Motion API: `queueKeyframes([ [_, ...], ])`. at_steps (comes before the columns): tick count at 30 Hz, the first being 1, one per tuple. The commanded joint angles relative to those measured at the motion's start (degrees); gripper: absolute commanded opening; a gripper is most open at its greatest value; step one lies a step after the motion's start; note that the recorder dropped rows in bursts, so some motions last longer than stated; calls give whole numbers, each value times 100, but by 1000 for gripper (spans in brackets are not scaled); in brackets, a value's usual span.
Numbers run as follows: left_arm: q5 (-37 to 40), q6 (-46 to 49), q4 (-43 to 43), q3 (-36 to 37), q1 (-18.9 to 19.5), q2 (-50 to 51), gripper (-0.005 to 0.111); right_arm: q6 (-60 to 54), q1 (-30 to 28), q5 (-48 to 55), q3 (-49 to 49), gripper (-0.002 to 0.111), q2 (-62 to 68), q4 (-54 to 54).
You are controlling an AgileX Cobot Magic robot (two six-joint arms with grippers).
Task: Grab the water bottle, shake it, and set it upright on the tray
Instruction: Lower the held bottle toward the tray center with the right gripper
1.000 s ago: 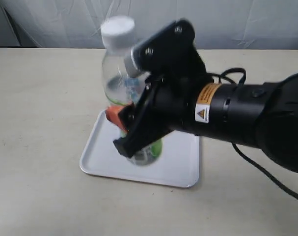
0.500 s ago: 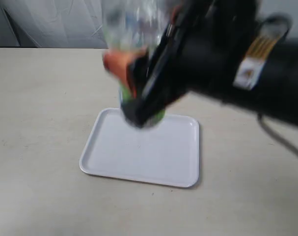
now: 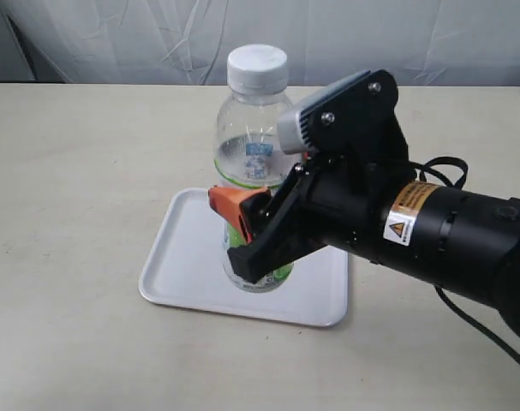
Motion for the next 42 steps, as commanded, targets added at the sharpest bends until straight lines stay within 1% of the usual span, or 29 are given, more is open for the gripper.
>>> queueKeyframes([
  [1,12,-22,-18,21,-3,-26,0,123,4,-419,-40,-1,-132,-153],
  [3,12,-22,-18,21,-3,-26,0,57,4,-317,-40,-1,-132,-175],
  [4,12,-22,-18,21,-3,-26,0,-306,-49,-197,-40,-1,-132,-96],
  [5,12,-22,-18,21,-3,-26,0,-701,-136,-94,-40,-1,-132,245],
  [6,12,-22,-18,21,-3,-26,0,-1218,-294,-45,-40,-1,-132,697],
  [7,12,-22,-18,21,-3,-26,0,-2158,-506,-57,-40,-1,-132,1711],
  [9,12,-22,-18,21,-3,-26,0,-3589,-946,-480,-40,-1,-132,3351],
  [10,12,-22,-18,21,-3,-26,0,-4011,-1073,-840,-65,-1,-132,4315],
  [11,12,-22,-18,21,-3,-26,0,-4047,-1118,-867,-98,-1,-172,4696],
  [12,12,-22,-18,21,-3,-26,0,-3916,-1131,-626,-165,-1,-216,4791],
  [13,12,-22,-18,21,-3,-26,0,-3613,-1072,-99,-260,-1,-248,4429],
  [15,12,-22,-18,21,-3,-26,0,-2782,-758,693,-497,-1,-231,3031],
  [16,12,-22,-18,21,-3,-26,0,-2392,-490,891,-617,-1,-202,2287],
  [17,12,-22,-18,21,-3,-26,0,-2272,-230,944,-699,-1,-187,1735],
  [18,12,-22,-18,21,-3,-26,0,-2288,-26,944,-722,-1,-176,1233],
  [19,12,-22,-18,21,-3,-26,0,-2288,99,868,-731,-1,-176,961],
  [21,12,-22,-18,21,-3,-26,0,-2302,33,755,-731,-1,-201,1064],
  [24,12,-22,-18,21,-3,-26,0,-2356,-508,560,-720,-1,-201,1649],
  [26,12,-22,-18,21,-3,-26,0,-2625,-1009,352,-720,-1,-201,2349],
  [28,12,-22,-18,21,-3,-26,0,-2693,-1262,129,-720,-1,-201,2846],
  [29,12,-22,-18,21,-3,-26,0,-2655,-1291,73,-720,-1,-201,2990],
  [30,12,-22,-18,21,-3,-26,0,-2459,-1256,47,-720,-1,-201,2968],
  [32,12,-22,-18,21,-3,-26,0,-1850,-955,73,-764,-1,-163,2584],
  [33,12,-22,-18,21,-3,-26,0,-1614,-786,60,-777,-1,-134,2283],
  [36,12,-22,-18,21,-3,-26,0,-938,-101,-194,-838,-1,2,884],
  [38,12,-22,-18,21,-3,-26,0,-987,226,-256,-850,-1,63,298],
  [39,12,-22,-18,21,-3,-26,0,-1093,276,-159,-850,-1,63,231],
  [40,12,-22,-18,21,-3,-26,0,-1332,263,17,-850,-1,63,305],
  [42,12,-22,-18,21,-3,-26,0,-1971,51,283,-811,-1,26,862],
])
